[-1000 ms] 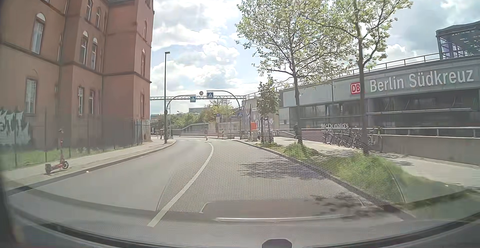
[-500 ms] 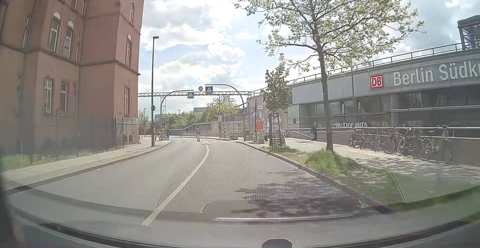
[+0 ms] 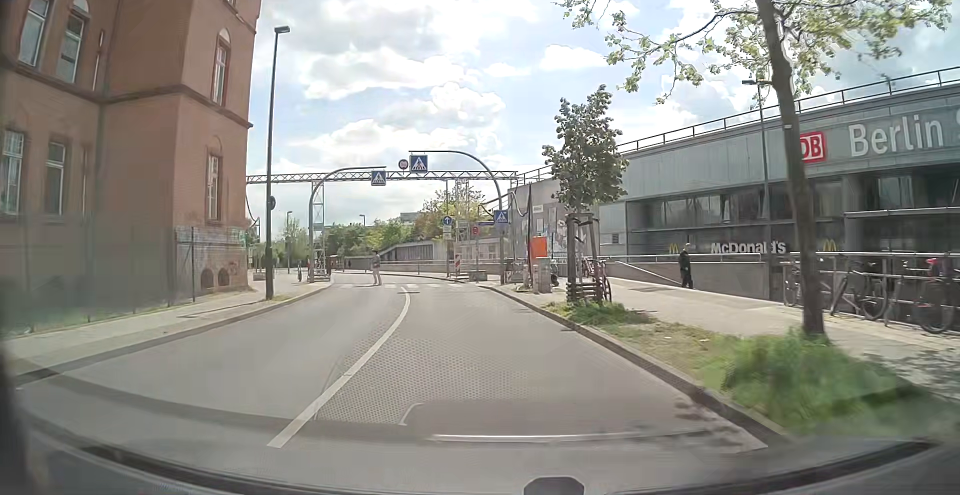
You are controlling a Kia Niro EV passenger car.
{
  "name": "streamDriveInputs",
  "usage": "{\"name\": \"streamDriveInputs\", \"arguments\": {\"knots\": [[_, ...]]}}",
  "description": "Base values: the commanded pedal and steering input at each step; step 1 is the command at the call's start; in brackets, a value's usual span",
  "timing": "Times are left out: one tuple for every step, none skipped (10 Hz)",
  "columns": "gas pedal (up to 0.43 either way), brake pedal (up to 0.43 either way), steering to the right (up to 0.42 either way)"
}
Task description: Follow the waypoints while adhering to traffic rules and regulations
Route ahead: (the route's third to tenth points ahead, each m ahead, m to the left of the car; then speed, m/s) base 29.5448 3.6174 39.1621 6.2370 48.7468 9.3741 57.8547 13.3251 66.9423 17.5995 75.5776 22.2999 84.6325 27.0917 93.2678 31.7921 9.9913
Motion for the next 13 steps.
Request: {"name": "streamDriveInputs", "arguments": {"knots": [[0.079,0.018,-0.029],[0.067,0.018,-0.031],[0.067,0.018,-0.033],[0.087,0.018,-0.034],[0.118,0.018,-0.033],[0.118,0.018,-0.034],[0.130,0.018,-0.036],[0.138,0.018,-0.040],[0.138,0.018,-0.040],[0.138,0.018,-0.040],[0.138,0.018,-0.040],[0.138,0.018,-0.041],[0.138,0.018,-0.041]]}}
